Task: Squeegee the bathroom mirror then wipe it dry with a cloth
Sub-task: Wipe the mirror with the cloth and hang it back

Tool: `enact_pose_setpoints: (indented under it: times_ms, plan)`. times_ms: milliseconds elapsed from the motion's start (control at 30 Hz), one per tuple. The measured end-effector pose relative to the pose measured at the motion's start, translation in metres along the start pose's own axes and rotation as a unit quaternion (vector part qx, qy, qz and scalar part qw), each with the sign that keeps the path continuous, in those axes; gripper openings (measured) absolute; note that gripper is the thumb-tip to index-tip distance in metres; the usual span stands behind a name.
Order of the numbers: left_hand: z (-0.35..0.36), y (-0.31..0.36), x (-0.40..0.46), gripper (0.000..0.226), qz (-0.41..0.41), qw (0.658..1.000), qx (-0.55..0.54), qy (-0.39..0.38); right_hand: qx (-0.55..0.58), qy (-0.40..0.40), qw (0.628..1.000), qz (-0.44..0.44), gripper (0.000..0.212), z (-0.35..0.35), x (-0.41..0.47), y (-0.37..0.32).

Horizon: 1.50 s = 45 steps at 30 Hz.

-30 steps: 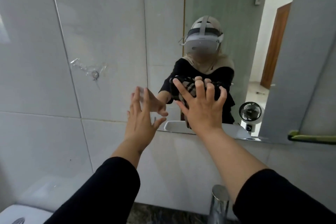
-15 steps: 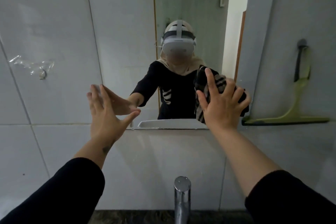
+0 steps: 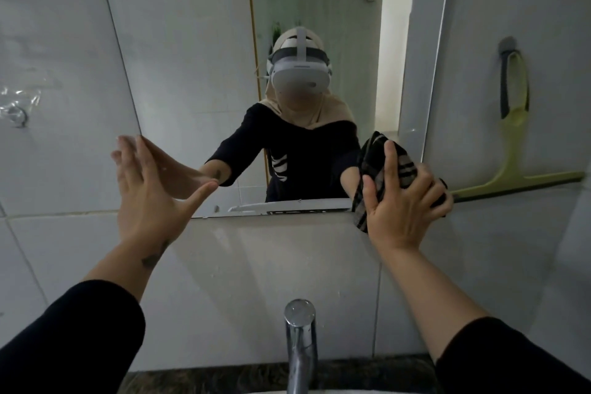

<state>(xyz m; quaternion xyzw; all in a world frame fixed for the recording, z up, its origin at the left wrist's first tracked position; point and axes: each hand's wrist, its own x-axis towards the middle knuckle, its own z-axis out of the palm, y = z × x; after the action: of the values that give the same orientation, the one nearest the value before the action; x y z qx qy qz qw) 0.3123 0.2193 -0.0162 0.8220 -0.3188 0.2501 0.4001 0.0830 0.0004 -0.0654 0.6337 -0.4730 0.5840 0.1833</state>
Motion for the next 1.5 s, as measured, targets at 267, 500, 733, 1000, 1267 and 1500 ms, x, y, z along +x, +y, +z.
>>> enact_pose_setpoints:
  times_ms: [267,500,733,1000,1267,1500]
  plan:
    - [0.007,-0.006,-0.002,0.118,0.010,1.000,-0.018,0.020,0.014,0.044,0.991,-0.126,0.055,0.015,-0.042,-0.044]
    - [0.001,-0.037,-0.017,0.071,0.042,0.998,-0.050,-0.002,0.023,0.011,0.963,-0.268,0.055,0.005,-0.062,-0.114]
    - [-0.004,-0.079,-0.044,0.064,0.019,0.997,-0.059,-0.050,-0.004,0.009,0.921,-0.390,0.067,0.002,-0.071,-0.182]
    - [-0.041,-0.114,-0.056,0.051,-0.045,0.995,-0.069,-0.048,0.041,-0.056,0.865,-0.497,0.071,-0.017,-0.072,-0.259]
    - [-0.128,-0.085,-0.001,0.031,-0.154,0.903,-0.391,-0.087,0.318,-0.291,0.806,-0.405,0.062,-0.082,-0.016,-0.310]
    - [-0.172,-0.069,0.039,0.034,-0.167,0.842,-0.508,-0.068,0.454,-0.373,0.757,-0.285,0.042,-0.106,0.009,-0.356]
